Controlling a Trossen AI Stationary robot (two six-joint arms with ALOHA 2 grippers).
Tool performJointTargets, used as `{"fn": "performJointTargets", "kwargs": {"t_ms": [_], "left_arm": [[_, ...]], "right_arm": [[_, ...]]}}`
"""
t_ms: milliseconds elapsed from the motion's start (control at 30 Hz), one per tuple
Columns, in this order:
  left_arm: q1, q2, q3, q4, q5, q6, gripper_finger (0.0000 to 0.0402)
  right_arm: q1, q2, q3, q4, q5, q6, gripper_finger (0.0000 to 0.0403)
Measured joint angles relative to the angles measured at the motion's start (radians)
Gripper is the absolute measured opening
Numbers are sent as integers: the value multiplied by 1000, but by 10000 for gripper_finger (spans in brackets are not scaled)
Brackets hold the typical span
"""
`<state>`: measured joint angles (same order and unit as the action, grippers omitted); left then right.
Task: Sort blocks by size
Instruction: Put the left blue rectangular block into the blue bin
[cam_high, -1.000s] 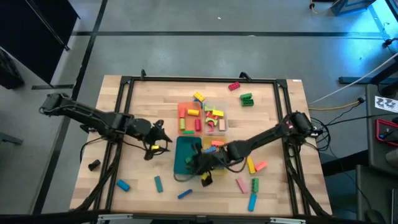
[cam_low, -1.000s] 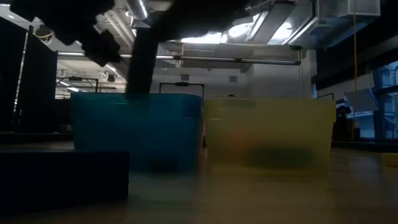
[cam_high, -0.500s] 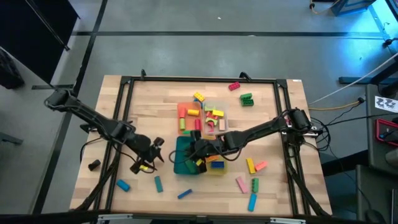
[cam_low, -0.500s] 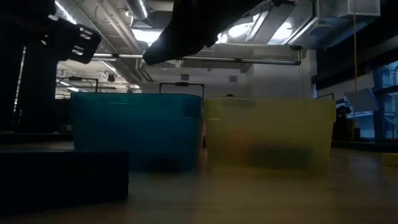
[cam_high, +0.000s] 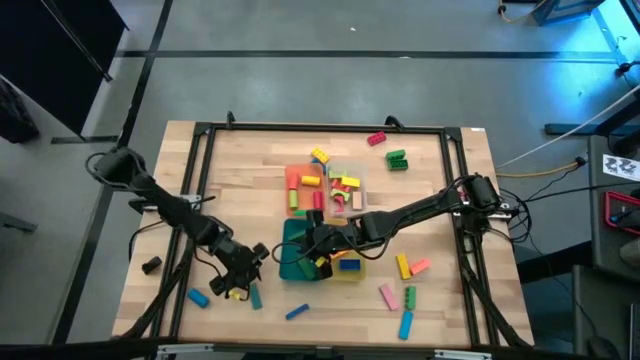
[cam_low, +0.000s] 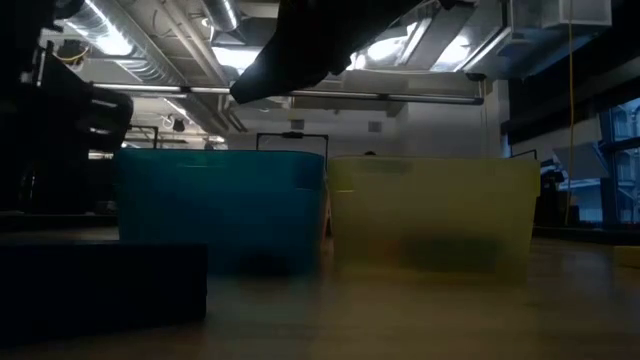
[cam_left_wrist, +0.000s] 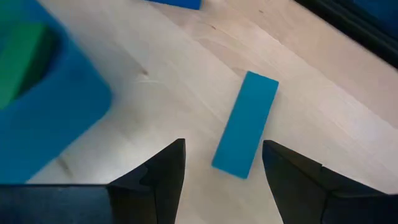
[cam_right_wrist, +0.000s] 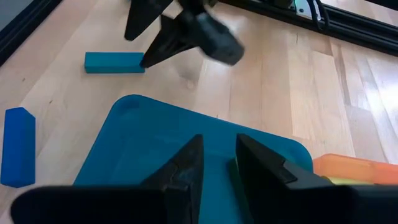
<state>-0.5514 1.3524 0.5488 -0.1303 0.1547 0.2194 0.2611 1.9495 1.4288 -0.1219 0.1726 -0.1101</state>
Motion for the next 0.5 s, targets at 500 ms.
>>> {"fn": "performJointTargets", "kwargs": {"t_ms": [500], "left_arm": [[-14,108,-1,64,29,30,198]], "right_arm": [[0,0,0,6,0,0,97]]}}
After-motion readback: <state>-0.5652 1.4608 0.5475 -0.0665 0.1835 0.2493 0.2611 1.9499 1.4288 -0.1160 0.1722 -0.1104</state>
